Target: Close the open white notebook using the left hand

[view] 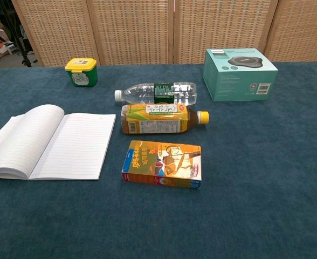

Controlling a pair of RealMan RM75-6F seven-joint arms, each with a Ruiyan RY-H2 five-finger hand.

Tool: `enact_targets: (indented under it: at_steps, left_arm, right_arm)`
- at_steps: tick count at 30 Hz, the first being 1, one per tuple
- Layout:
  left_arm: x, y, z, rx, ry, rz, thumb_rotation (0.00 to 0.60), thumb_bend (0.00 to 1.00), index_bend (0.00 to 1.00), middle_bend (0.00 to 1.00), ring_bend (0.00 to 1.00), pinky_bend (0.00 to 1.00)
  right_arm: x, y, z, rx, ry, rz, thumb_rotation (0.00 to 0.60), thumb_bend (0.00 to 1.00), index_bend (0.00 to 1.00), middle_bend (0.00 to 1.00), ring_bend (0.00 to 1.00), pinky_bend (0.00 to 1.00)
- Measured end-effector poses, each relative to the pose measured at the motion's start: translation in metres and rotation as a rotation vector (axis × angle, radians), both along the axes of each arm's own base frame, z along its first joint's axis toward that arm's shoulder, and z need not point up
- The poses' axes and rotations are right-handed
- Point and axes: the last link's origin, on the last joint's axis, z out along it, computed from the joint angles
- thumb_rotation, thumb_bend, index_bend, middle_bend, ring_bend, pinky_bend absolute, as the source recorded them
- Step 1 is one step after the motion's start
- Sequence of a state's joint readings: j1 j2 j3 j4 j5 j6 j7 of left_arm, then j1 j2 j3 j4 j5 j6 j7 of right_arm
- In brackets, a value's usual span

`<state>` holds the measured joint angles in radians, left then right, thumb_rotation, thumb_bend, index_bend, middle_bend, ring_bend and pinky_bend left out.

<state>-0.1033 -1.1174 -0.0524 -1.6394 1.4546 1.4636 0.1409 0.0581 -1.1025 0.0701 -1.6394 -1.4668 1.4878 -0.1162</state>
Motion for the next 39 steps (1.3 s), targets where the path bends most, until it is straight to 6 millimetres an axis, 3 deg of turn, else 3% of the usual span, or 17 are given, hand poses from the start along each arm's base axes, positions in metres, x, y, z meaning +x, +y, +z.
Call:
enact_targets:
  at_steps: [13,17,23,32,39]
  left_arm:
    - [0.001,0.007,-0.01,-0.035,-0.009,-0.065,0.6,0.0,0.0,0.0,0.0,0.0]
    - [-0.008,0.018,-0.029,-0.09,-0.018,-0.116,0.6,0.0,0.0,0.0,0.0,0.0]
    - [-0.018,0.03,-0.065,-0.161,-0.019,-0.163,0.6,0.19,0.0,0.0,0.0,0.0]
    - [-0.023,0.039,-0.1,-0.198,-0.031,-0.216,0.6,0.2,0.0,0.0,0.0,0.0]
    - [-0.027,0.048,-0.117,-0.247,-0.044,-0.208,0.6,0.2,0.0,0.0,0.0,0.0]
  right_arm:
    - [-0.001,0.001,0.004,-0.001,-0.018,0.003,0.6,0.0,0.0,0.0,0.0,0.0]
    - [-0.002,0.0,0.004,-0.001,-0.023,-0.003,0.6,0.0,0.0,0.0,0.0,0.0]
    - [-0.002,0.0,0.006,-0.002,-0.031,-0.004,0.6,0.0,0.0,0.0,0.0,0.0]
    - [-0.005,-0.002,0.01,0.0,-0.053,-0.014,0.6,0.0,0.0,0.0,0.0,0.0]
    - [-0.006,-0.003,0.011,-0.002,-0.058,-0.019,0.6,0.0,0.0,0.0,0.0,0.0]
